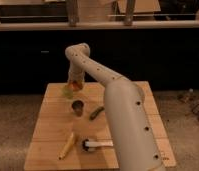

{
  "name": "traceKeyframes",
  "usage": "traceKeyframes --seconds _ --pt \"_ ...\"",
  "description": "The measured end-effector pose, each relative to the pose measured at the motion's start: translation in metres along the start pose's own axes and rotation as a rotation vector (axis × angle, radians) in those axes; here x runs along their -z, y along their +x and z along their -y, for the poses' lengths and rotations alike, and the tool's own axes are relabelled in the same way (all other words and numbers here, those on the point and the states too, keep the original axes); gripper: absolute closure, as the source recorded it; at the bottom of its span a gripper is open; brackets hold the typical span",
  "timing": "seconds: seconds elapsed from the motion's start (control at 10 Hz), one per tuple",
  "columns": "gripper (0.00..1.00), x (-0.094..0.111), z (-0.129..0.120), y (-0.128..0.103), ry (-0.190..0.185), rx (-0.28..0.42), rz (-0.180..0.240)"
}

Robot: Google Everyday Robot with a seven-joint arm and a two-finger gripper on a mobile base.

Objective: Place apple in plastic cup

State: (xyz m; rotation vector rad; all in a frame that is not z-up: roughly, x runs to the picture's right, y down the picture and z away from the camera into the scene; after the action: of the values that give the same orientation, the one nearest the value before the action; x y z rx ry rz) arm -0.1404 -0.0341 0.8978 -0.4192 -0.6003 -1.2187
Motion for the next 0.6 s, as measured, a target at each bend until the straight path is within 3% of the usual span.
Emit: traceKeyframes --seconds 0.6 --pt "0.99 0.018 0.025 0.002 0.081 0.001 -0.108"
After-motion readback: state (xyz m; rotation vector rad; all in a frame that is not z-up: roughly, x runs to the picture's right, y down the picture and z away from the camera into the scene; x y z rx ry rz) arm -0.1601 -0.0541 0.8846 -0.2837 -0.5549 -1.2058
